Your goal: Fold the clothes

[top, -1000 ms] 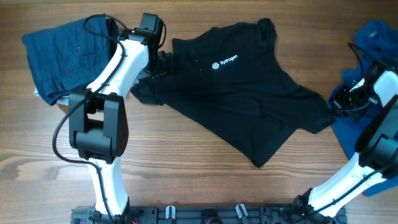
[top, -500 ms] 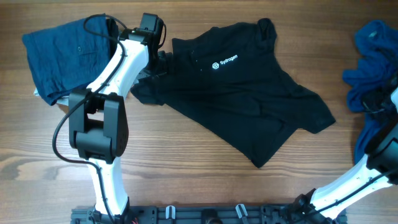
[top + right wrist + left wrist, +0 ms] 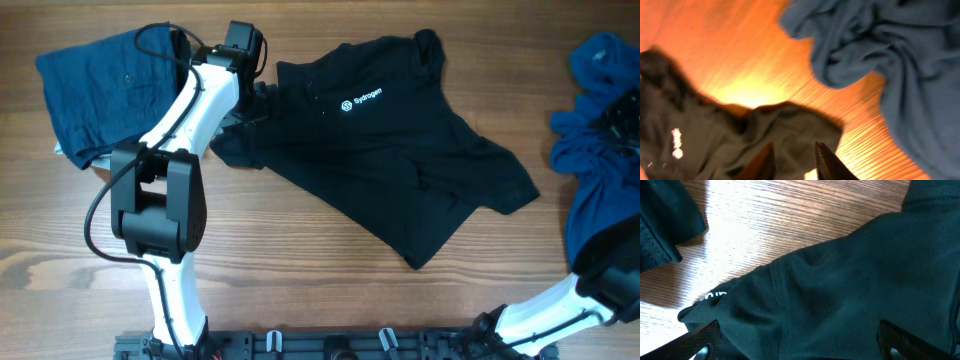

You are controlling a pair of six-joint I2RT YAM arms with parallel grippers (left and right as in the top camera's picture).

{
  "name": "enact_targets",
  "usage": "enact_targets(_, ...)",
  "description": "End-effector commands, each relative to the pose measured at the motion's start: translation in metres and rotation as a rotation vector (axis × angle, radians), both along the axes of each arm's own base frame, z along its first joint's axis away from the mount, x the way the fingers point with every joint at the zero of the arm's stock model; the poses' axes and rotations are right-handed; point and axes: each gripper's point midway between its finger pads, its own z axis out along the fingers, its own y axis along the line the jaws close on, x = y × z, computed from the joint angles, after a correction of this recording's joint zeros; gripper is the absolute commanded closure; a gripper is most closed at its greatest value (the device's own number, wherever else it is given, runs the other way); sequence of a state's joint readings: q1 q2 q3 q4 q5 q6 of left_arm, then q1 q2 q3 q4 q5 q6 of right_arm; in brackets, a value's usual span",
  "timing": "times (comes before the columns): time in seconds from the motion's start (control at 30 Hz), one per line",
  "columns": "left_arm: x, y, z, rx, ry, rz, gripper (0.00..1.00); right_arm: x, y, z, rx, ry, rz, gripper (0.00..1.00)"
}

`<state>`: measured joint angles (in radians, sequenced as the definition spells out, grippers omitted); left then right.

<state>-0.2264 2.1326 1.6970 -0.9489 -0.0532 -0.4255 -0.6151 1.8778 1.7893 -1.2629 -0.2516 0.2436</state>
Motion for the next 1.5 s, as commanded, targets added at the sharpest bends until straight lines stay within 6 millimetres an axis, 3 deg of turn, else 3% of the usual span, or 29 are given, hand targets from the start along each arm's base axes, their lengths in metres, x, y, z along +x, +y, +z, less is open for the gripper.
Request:
enact_targets(0.0, 0.0, 0.001, 0.005, -0.014, -0.008, 0.005, 0.0, 0.009, 0.016, 0.012, -0.048, -0.016, 0.075, 0.43)
enact_targets(0.03, 0.0, 0.001, 0.005, -0.014, -0.008, 0.005, 0.0, 0.01, 0.019, 0.012, -0.046, -0.015, 0.081, 0.14)
enact_targets(0.07, 0.001, 0.0, 0.005, -0.014, -0.009, 0.005, 0.0, 0.011, 0.021, 0.012, -0.043, -0.014, 0.076, 0.0)
enact_targets(0.3, 0.003, 0.0, 0.006, -0.016, -0.018, 0.005, 0.0, 0.021, 0.018, 0.014, -0.061, -0.049, 0.066, 0.01)
enact_targets(0.33, 0.008, -0.002, 0.007, -0.028, -0.038, 0.002, 0.08, 0.024, 0.016, 0.016, -0.069, -0.061, 0.066, 0.01)
enact_targets(0.37, 0.011, -0.007, 0.008, -0.047, -0.053, -0.015, 0.66, 0.028, 0.014, 0.017, -0.08, -0.079, 0.066, 0.01)
enact_targets(0.4, 0.015, -0.013, 0.009, -0.081, -0.068, -0.031, 0.87, 0.032, 0.011, 0.019, -0.093, -0.098, 0.066, 0.0)
enact_targets(0.43, 0.018, -0.019, 0.011, -0.112, -0.08, -0.039, 0.96, 0.036, 0.009, 0.021, -0.102, -0.113, 0.066, 0.01)
enact_targets(0.6, 0.015, -0.033, 0.01, -0.118, -0.079, -0.075, 0.96, 0.052, -0.001, 0.029, -0.15, -0.187, 0.064, 0.0)
enact_targets(0.7, 0.008, -0.025, 0.009, -0.043, -0.059, -0.071, 0.96, 0.059, -0.005, 0.033, -0.171, -0.219, 0.063, 0.0)
enact_targets(0.8, 0.007, -0.025, 0.019, -0.046, -0.072, -0.069, 0.96, 0.063, -0.007, 0.035, -0.181, -0.234, 0.063, 0.01)
enact_targets(0.9, 0.008, -0.03, 0.057, -0.067, -0.157, -0.077, 0.96, 0.063, -0.007, 0.035, -0.18, -0.234, 0.063, 0.0)
enact_targets(0.97, -0.006, -0.029, 0.102, -0.083, -0.213, -0.077, 0.96, 0.063, -0.007, 0.035, -0.181, -0.234, 0.064, 0.01)
enact_targets(1.0, -0.011, -0.027, 0.115, -0.086, -0.227, -0.077, 0.96, 0.063, -0.007, 0.035, -0.181, -0.234, 0.063, 0.01)
enact_targets(1.13, -0.047, 0.001, 0.196, -0.095, -0.357, -0.017, 0.96, 0.105, -0.035, 0.073, -0.323, -0.447, 0.035, 0.01)
enact_targets(1.23, -0.063, 0.013, 0.225, -0.109, -0.413, 0.008, 0.96, 0.11, -0.038, 0.078, -0.337, -0.475, 0.03, 0.01)
enact_targets(1.33, -0.08, 0.024, 0.238, -0.107, -0.421, 0.023, 0.96, 0.111, -0.017, 0.076, -0.194, -0.499, 0.021, 0.0)
enact_targets(1.43, -0.092, 0.033, 0.228, -0.089, -0.357, 0.044, 0.96, 0.107, 0.04, 0.079, 0.034, -0.568, 0.252, 0.01)
enact_targets(1.47, -0.092, 0.037, 0.224, -0.086, -0.344, 0.065, 0.96, 0.102, 0.057, 0.077, 0.116, -0.553, 0.274, 0.05)
